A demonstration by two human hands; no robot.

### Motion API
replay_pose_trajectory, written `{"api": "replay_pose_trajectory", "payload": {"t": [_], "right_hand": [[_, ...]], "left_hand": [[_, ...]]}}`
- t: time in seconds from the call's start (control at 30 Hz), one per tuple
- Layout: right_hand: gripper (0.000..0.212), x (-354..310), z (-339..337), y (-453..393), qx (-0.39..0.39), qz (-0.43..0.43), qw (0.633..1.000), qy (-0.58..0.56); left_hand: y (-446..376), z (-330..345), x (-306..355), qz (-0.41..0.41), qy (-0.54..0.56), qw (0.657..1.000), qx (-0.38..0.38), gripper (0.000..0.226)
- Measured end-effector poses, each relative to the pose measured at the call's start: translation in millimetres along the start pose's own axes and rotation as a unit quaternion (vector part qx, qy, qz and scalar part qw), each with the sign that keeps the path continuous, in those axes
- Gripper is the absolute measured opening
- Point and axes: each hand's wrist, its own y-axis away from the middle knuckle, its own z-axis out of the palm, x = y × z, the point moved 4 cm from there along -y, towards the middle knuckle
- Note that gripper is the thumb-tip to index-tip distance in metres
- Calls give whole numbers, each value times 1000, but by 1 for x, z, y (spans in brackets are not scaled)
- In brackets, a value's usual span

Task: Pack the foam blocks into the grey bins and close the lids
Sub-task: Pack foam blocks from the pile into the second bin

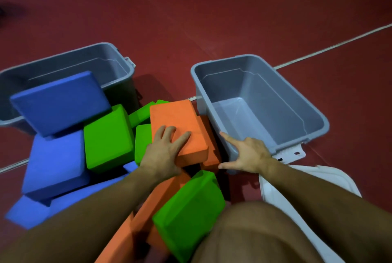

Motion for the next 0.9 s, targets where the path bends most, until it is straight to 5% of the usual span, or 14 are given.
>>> {"api": "replay_pose_trajectory", "payload": {"t": [0.27,0.37,0.5,0.73,0.9], "right_hand": [[105,-11,10,19,4,7,1000,-14],[103,-19,3,10,80,20,996,-21],[90,-55,-15,-5,208,-69,972,-89],[112,-91,14,-49,68,0,978,-199],[108,-106,41,-73,24,179,904,-388]], "left_hand": [[28,-16,-16,12,0,999,31,110],[38,-20,-27,20,-11,999,40,110],[46,-33,-46,39,-29,997,55,108],[63,-56,-86,48,-67,994,78,100],[72,-53,-115,38,-59,996,61,105]]}}
